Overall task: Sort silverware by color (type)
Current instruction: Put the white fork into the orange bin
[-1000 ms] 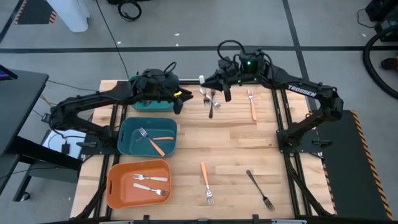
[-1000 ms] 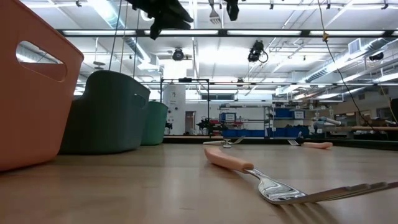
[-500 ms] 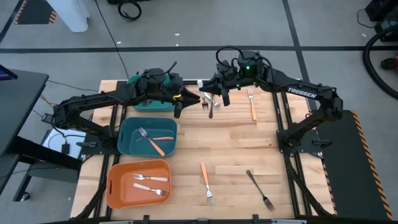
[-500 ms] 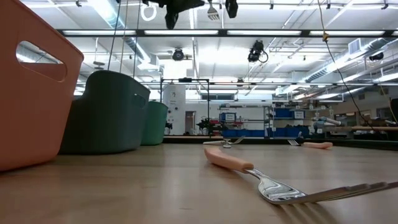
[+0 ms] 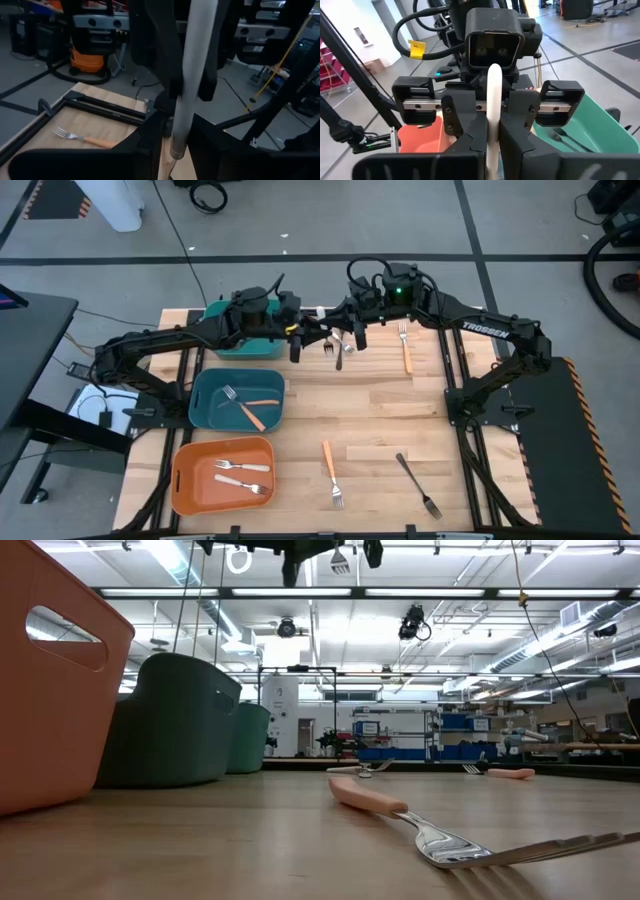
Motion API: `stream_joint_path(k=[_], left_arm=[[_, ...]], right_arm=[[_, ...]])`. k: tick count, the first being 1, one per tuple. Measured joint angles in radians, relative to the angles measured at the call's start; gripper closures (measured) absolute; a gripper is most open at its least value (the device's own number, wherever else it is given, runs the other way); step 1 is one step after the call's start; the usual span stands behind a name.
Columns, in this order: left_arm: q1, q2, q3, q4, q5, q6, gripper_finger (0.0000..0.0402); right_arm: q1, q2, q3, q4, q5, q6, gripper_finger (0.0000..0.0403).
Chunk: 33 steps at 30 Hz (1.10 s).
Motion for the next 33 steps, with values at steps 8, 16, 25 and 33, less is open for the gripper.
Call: stream_joint_path(k=[8, 16, 25, 33], left_arm=[[-0.001, 0.002, 0.0, -0.011, 0.036, 0.023, 0.0357], [-0.001, -0.015, -0.001, -0.105, 0.041, 0.061, 0.0357], [-0.037, -0.178, -0.001, -0.415, 0.104, 0.177, 0.0357], [-0.211, -0.305, 0.0, -0.77, 0.087, 0.078, 0.0356]], right_arm=[[0.002, 0.0, 0.0, 0.004, 0.021, -0.028, 0.0352], [0.015, 0.0, 0.0, 0.013, 0.088, -0.098, 0.0297], [-0.026, -0.019, 0.0, 0.007, 0.089, -0.098, 0.0288], [-0.084, -0.019, 0.0, -0.005, 0.084, -0.099, 0.0288]])
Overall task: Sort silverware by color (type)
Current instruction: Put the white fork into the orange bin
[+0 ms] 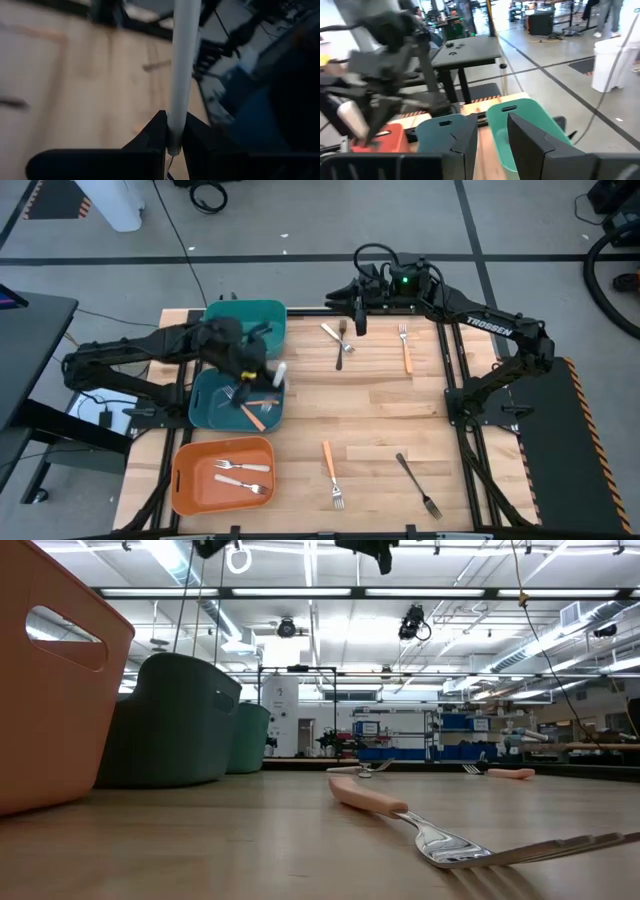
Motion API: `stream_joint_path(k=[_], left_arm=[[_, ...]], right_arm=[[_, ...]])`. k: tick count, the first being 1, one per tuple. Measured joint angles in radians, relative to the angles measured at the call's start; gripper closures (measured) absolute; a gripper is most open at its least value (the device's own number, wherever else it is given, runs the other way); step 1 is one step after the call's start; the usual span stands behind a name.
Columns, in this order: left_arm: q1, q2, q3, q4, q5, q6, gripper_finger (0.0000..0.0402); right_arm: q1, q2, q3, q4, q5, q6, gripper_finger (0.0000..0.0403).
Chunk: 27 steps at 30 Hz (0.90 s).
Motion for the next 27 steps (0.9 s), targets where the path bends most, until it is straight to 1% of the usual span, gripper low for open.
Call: stream_joint_path(k=[5, 7, 10, 12, 16, 20, 22, 27], left_arm=[[-0.147, -0.017, 0.001, -0.213, -0.013, -0.226, 0.0356], [-0.219, -0.015, 0.001, -0.347, -0.013, -0.301, 0.0356], [-0.335, -0.002, 0.0, -0.521, -0.011, -0.364, 0.0356], [-0.4, 0.002, -0.009, -0.585, -0.017, -0.373, 0.0356], [-0.499, 0.001, -0.064, -0.558, -0.016, -0.4, 0.0346], [-0.575, 0.0, -0.144, -0.502, -0.016, -0.39, 0.0346], [-0.59, 0.001, -0.193, -0.458, -0.012, -0.374, 0.0347], [-0.588, 0.001, -0.313, -0.352, 0.039, -0.368, 0.0343]], right_arm=[[-0.029, 0.0, 0.0, -0.005, -0.001, -0.003, 0.0288], [-0.037, 0.0, 0.0, -0.007, -0.001, 0.001, 0.0288], [-0.041, 0.0, 0.0, -0.007, 0.0, 0.049, 0.0288], [-0.04, 0.0, 0.0, -0.007, -0.001, 0.116, 0.0288], [-0.014, 0.001, 0.0, -0.01, 0.006, 0.212, 0.0288], [0.026, 0.002, 0.0, -0.041, 0.006, 0.223, 0.0288], [0.047, 0.002, 0.0, -0.061, 0.006, 0.223, 0.0288], [0.115, 0.002, 0.0, -0.084, 0.024, 0.257, 0.0288]])
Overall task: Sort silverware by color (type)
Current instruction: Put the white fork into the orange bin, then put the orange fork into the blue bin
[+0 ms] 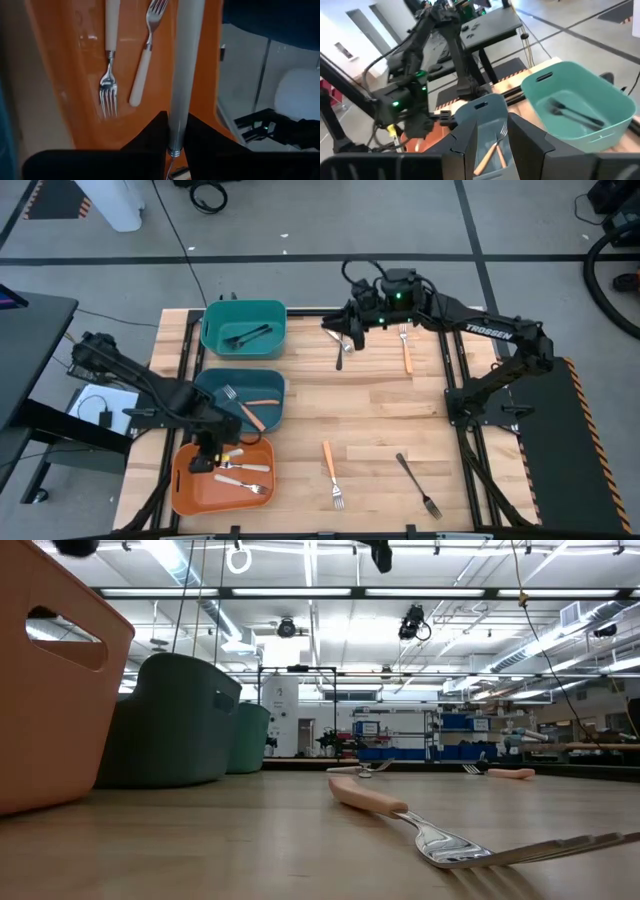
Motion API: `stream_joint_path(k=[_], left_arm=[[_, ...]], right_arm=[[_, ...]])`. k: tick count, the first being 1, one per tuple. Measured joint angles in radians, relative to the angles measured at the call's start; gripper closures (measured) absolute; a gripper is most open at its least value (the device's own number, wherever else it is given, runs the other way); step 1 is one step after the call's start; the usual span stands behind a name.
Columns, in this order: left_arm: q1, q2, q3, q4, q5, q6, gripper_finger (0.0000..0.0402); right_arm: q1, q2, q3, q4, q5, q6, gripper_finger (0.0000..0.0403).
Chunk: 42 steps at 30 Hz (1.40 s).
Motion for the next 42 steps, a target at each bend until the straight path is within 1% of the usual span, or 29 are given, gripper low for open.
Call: stream_joint_path(k=[3, 5, 7, 9, 14, 21, 23, 26, 31, 34, 38, 42], left_arm=[[-0.001, 0.0, -0.08, 0.068, 0.004, -0.016, 0.0342], [-0.001, 0.0, -0.125, 0.098, 0.005, -0.05, 0.0342], [0.0, 0.0, -0.16, 0.118, 0.027, -0.094, 0.0341], [0.001, 0.0, -0.186, 0.134, 0.051, -0.112, 0.0341], [0.001, 0.0, -0.204, 0.17, 0.056, -0.112, 0.034], [0.001, 0.0, -0.204, 0.262, 0.035, -0.098, 0.034], [0.001, 0.0, -0.204, 0.293, 0.005, -0.083, 0.034], [0.001, 0.0, -0.204, 0.332, -0.067, -0.11, 0.034], [0.001, 0.0, -0.204, 0.374, -0.073, -0.115, 0.0337], [0.0, 0.0, -0.204, 0.372, -0.074, -0.116, 0.0324], [0.001, 0.005, -0.204, 0.398, -0.074, -0.114, 0.0295], [0.0, 0.006, -0.204, 0.416, -0.112, -0.106, 0.0277]], right_arm=[[0.043, 0.0, 0.0, -0.018, 0.065, 0.0, 0.0289], [0.066, 0.0, 0.0, -0.025, 0.107, 0.0, 0.0289], [0.082, 0.0, 0.0, -0.029, 0.136, 0.0, 0.0289], [0.093, 0.0, 0.0, -0.029, 0.161, 0.0, 0.0289], [0.108, 0.0, 0.0, -0.029, 0.225, 0.0, 0.0289], [0.108, 0.0, 0.0, -0.029, 0.238, 0.001, 0.0289], [0.108, 0.0, 0.0, -0.029, 0.238, 0.0, 0.0289], [0.108, 0.0, 0.0, -0.029, 0.238, -0.003, 0.0289], [0.108, 0.0, 0.0, -0.042, 0.238, -0.026, 0.0289], [0.108, 0.0, 0.0, -0.064, 0.238, -0.027, 0.0289], [0.108, 0.001, 0.0, -0.102, 0.237, -0.018, 0.0289], [0.109, 0.001, 0.0, -0.143, 0.237, 0.018, 0.0289]])
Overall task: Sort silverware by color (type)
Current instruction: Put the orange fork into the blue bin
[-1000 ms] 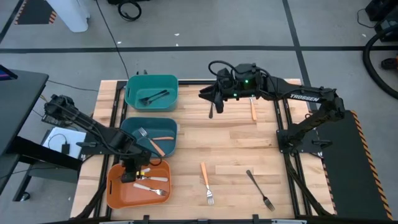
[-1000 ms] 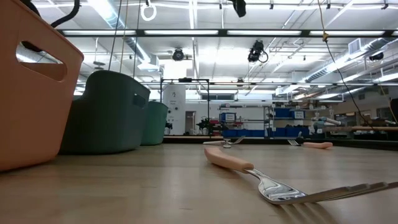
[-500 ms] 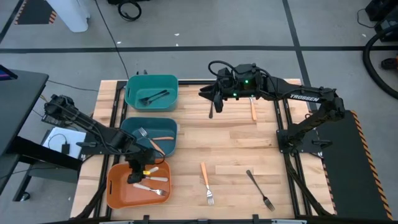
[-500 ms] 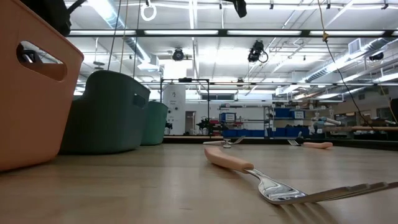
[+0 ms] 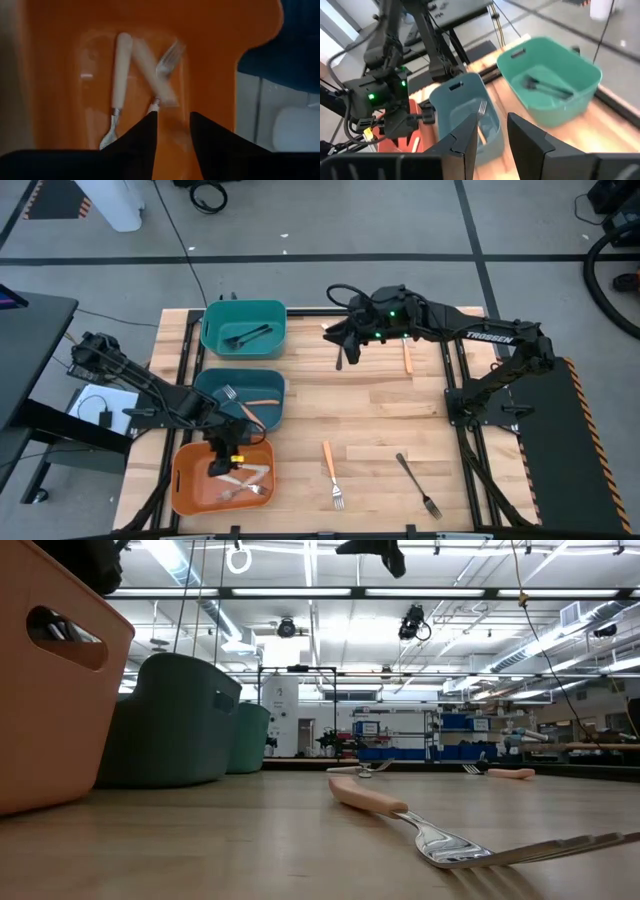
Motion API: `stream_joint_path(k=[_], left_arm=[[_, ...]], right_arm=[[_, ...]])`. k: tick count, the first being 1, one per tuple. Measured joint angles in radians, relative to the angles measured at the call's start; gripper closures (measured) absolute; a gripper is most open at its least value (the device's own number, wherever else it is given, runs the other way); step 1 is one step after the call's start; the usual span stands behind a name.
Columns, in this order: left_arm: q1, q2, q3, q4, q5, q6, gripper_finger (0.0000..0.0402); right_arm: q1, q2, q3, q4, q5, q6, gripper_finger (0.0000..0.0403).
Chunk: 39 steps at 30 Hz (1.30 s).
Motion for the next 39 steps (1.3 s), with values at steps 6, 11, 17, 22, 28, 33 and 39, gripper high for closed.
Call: stream_joint_path(k=[6, 11, 17, 22, 28, 33, 39], left_arm=[[0.036, 0.0, 0.0, -0.004, -0.021, -0.004, 0.0274], [0.077, 0.0, 0.0, -0.005, -0.021, -0.003, 0.0274], [0.134, 0.0, 0.0, -0.004, -0.009, -0.003, 0.0274], [0.188, -0.001, 0.0, 0.001, 0.049, -0.003, 0.0274], [0.238, -0.003, 0.0, 0.022, 0.082, -0.001, 0.0274], [0.229, -0.003, 0.0, 0.081, 0.144, -0.004, 0.0274], [0.257, -0.003, 0.043, 0.105, 0.16, 0.004, 0.0274]], right_arm=[[0.02, 0.0, 0.0, -0.107, 0.0, 0.121, 0.0289], [0.074, 0.0, -0.058, -0.123, 0.037, 0.292, 0.0289], [0.116, 0.002, -0.171, -0.167, 0.139, 0.376, 0.0289], [0.061, 0.001, -0.244, -0.291, 0.273, 0.412, 0.0289], [-0.081, 0.001, -0.374, -0.347, 0.212, 0.45, 0.0289], [-0.196, 0.001, -0.477, -0.342, 0.162, 0.422, 0.0289], [-0.342, 0.001, -0.542, -0.329, 0.177, 0.361, 0.0288]])
